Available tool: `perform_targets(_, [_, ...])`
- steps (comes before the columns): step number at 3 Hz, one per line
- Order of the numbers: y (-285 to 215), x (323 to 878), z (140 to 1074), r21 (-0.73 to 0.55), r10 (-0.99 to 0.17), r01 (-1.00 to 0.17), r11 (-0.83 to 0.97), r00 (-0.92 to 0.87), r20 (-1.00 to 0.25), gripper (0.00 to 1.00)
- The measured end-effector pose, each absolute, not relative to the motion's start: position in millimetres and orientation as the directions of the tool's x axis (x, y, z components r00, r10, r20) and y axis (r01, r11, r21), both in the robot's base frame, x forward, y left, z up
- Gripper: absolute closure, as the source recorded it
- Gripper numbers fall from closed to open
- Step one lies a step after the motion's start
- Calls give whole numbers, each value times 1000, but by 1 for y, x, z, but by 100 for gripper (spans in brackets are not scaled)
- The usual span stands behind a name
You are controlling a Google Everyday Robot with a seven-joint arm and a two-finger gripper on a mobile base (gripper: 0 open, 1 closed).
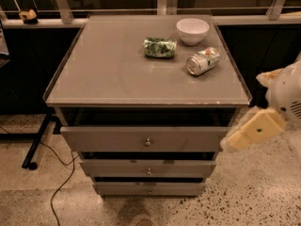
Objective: Open top drawer
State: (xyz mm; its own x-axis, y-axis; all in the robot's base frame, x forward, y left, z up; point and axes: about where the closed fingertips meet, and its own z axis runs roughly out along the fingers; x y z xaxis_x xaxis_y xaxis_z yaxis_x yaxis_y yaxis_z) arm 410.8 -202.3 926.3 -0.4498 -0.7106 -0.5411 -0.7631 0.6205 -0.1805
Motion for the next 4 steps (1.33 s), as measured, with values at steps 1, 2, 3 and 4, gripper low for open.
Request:
perform_targets(1, [-198,410,904,-149,-621,-704,694,-481,-620,0])
perform_targets(2, [-192,412,882,-113,-571,-680,724,-498,-653,0])
perform_targets(3, [-188,416,860,-75,-543,-674,735,-518,-661,0])
perform_targets(4, [-183,420,837,-49,-536,-673,738,-541,-648,0])
